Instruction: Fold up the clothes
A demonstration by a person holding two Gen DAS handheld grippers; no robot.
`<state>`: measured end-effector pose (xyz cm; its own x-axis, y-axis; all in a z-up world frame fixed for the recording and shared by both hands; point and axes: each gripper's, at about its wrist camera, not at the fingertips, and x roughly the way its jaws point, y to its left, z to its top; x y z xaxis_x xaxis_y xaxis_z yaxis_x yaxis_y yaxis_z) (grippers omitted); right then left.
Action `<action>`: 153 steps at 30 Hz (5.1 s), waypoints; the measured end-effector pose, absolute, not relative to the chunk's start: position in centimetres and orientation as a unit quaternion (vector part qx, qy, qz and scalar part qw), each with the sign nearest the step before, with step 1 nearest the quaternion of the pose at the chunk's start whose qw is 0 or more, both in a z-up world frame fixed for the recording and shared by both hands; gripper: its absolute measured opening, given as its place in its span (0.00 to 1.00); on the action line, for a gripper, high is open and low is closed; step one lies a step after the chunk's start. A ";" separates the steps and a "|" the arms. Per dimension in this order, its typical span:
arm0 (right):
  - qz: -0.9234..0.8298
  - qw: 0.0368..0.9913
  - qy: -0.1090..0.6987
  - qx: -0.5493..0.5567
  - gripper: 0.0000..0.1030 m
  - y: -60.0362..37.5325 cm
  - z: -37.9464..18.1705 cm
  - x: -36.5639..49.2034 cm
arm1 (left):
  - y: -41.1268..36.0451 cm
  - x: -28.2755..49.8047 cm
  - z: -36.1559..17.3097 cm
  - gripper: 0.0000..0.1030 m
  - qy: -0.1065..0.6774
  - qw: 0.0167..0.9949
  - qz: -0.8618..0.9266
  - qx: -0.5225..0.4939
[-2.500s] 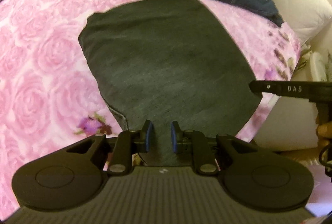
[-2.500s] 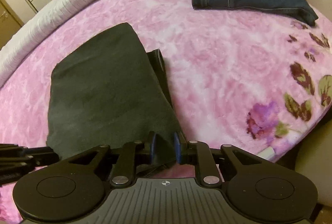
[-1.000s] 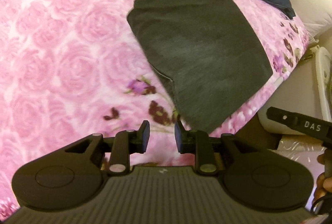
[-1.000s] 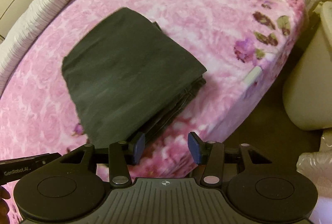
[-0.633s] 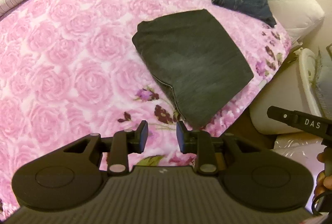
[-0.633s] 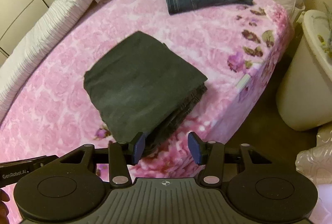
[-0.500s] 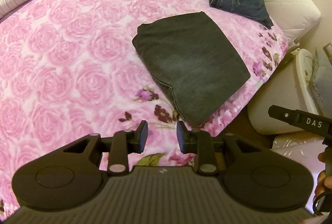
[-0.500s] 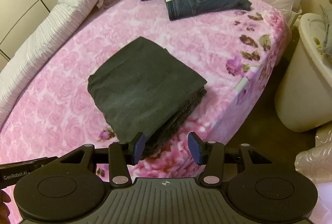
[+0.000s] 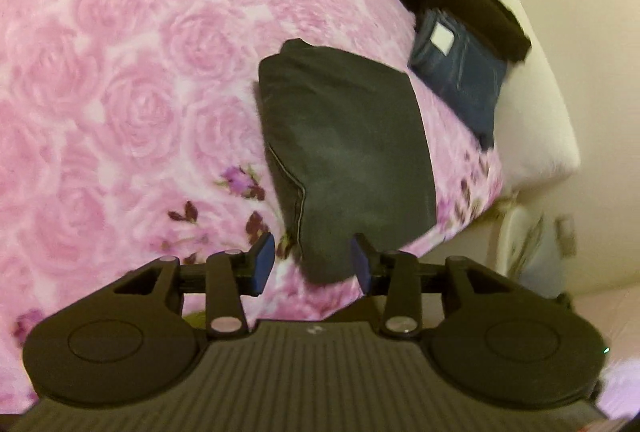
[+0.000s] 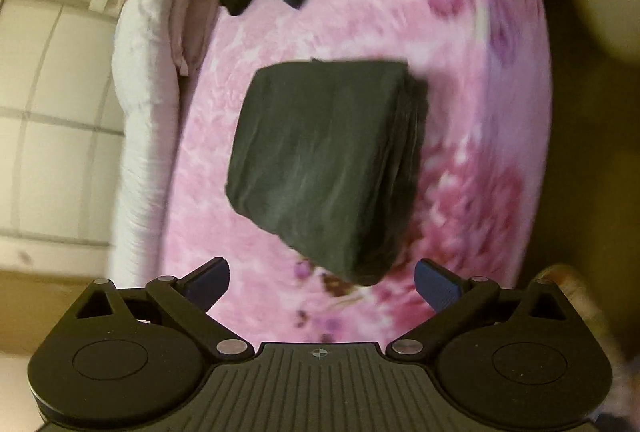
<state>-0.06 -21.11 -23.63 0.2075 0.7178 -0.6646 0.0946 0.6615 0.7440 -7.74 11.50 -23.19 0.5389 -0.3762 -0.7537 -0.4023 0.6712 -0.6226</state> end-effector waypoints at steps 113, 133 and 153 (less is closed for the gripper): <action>0.252 0.667 0.588 0.382 0.61 -26.7 -37.1 7.7 | 6.8 -11.5 -38.6 0.37 0.377 0.761 0.011 -0.527; 0.323 0.714 0.580 0.224 0.76 -25.2 -31.3 13.1 | 12.8 -3.2 -29.5 0.38 0.479 0.823 -0.103 -0.288; 0.301 0.704 0.600 0.232 0.94 -21.9 -35.4 15.2 | 14.3 6.6 -39.0 0.45 0.507 0.720 -0.237 -0.409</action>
